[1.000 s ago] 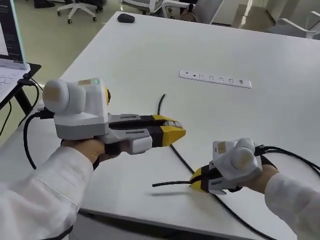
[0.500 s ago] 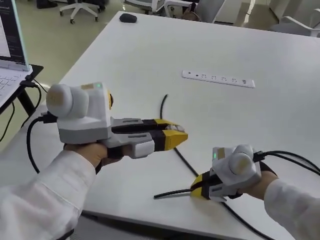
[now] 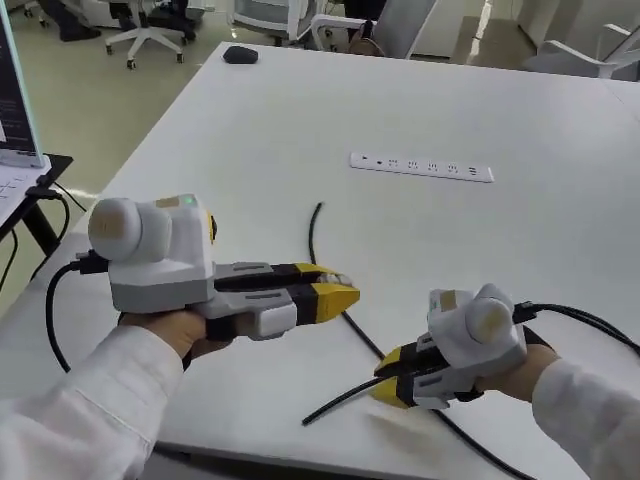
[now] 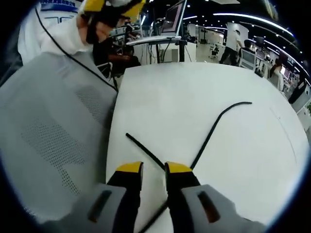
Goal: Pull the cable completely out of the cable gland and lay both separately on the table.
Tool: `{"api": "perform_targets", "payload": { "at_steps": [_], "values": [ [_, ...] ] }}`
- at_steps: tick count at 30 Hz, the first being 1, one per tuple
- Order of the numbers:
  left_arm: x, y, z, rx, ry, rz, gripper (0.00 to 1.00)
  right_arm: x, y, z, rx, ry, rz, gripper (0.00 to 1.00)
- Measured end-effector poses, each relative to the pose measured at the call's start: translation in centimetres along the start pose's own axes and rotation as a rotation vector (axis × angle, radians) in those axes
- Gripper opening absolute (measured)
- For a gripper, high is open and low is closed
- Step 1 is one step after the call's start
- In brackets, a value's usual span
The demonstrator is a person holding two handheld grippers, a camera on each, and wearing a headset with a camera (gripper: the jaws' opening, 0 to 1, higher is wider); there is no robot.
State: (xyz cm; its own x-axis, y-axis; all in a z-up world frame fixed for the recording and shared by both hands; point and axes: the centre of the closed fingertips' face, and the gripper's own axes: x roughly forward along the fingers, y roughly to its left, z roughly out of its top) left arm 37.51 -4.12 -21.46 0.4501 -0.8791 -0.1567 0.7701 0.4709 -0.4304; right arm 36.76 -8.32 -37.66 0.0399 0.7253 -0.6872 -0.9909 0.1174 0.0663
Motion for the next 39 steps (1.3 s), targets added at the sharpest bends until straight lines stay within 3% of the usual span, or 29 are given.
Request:
{"api": "perform_targets", "payload": {
  "at_steps": [3, 8, 16, 19, 21, 24, 26, 30, 33, 36, 39],
  "values": [
    [0.3, 0.1, -0.8, -0.005, 0.035, -0.003, 0.17, -1.8, -0.3, 0.8, -0.022, -0.035, -0.041, 0.20],
    [0.9, 0.7, -1.9, 0.007, 0.082, -0.015, 0.17, -5.8, -1.5, 2.4, 0.010, -0.158, -0.154, 0.30],
    [2.8, 3.7, -3.8, 0.068, 0.155, 0.006, 0.17, -13.0, -1.4, 2.8, 0.112, -0.282, -0.337, 0.38],
    [3.9, 5.2, -5.0, 0.080, 0.186, 0.020, 0.17, -15.7, -1.2, 2.2, 0.161, -0.311, -0.429, 0.38],
    [4.5, 6.5, -6.3, 0.091, 0.222, 0.038, 0.17, -18.0, -1.2, 1.5, 0.219, -0.347, -0.517, 0.37],
    [5.1, 8.2, -8.5, 0.097, 0.272, 0.073, 0.17, -22.1, -0.6, 0.6, 0.355, -0.480, -0.660, 0.36],
    [5.5, 8.8, -9.5, 0.097, 0.287, 0.085, 0.17, -24.2, 0.3, -0.4, 0.406, -0.531, -0.715, 0.36],
    [5.9, 9.7, -10.9, 0.114, 0.320, 0.100, 0.17, -26.0, 1.8, -4.0, 0.454, -0.444, -0.773, 0.39],
    [6.2, 10.2, -11.6, 0.132, 0.337, 0.113, 0.17, -26.8, 1.9, -6.0, 0.496, -0.401, -0.808, 0.41],
    [6.5, 10.6, -12.4, 0.132, 0.359, 0.119, 0.17, -27.8, 1.8, -7.1, 0.563, -0.433, -0.851, 0.41],
    [6.5, 11.1, -13.7, 0.185, 0.416, 0.125, 0.17, -27.9, 1.7, -7.6, 0.579, -0.434, -0.862, 0.40]
  ]
}}
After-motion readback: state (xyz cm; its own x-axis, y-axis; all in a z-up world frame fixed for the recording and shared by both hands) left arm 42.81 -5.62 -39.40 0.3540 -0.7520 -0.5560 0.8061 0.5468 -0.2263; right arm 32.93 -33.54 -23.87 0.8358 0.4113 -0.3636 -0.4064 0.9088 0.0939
